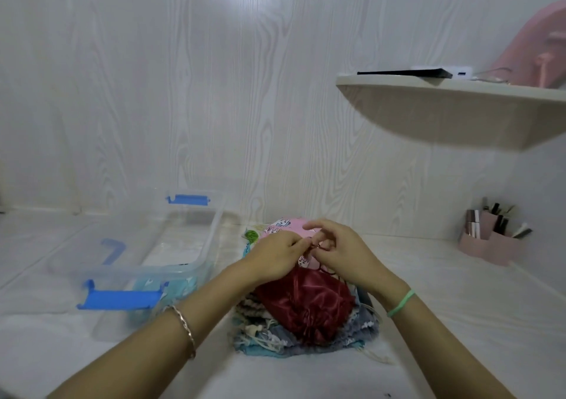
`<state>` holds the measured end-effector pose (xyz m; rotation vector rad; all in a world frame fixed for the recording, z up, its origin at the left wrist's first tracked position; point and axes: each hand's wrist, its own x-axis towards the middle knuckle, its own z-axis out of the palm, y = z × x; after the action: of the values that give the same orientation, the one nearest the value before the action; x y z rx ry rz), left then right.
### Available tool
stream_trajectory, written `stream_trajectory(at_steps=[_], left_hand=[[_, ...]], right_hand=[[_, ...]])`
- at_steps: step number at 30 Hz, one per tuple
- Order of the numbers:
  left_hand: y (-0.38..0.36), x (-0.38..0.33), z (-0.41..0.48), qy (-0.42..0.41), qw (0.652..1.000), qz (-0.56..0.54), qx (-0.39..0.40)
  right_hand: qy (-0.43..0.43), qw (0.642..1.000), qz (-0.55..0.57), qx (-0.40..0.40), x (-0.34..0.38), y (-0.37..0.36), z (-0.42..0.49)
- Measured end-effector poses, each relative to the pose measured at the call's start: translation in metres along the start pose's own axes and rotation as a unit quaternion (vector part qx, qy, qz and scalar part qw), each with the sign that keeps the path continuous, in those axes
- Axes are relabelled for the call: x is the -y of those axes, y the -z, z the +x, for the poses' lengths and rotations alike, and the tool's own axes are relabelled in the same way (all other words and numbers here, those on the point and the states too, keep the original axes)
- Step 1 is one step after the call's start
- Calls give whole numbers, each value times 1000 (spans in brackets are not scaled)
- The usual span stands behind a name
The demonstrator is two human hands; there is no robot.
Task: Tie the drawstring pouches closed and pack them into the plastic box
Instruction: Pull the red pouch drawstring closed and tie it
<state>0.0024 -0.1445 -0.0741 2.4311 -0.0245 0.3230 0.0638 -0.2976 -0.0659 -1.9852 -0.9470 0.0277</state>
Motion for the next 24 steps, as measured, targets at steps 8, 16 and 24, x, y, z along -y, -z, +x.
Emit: stream_trajectory(at_steps=[8,16,24], left_hand=[[13,-7,0,0,988,-143,57],[7,-2,-1,8,989,-145,7],[9,7,-13,-4,994,-109,-15]], right_hand=[[0,998,53,44,-8,-1,-4],[-60,937,342,36,-24,-6,-2],[-163,732,652,-112,-36,4,-11]])
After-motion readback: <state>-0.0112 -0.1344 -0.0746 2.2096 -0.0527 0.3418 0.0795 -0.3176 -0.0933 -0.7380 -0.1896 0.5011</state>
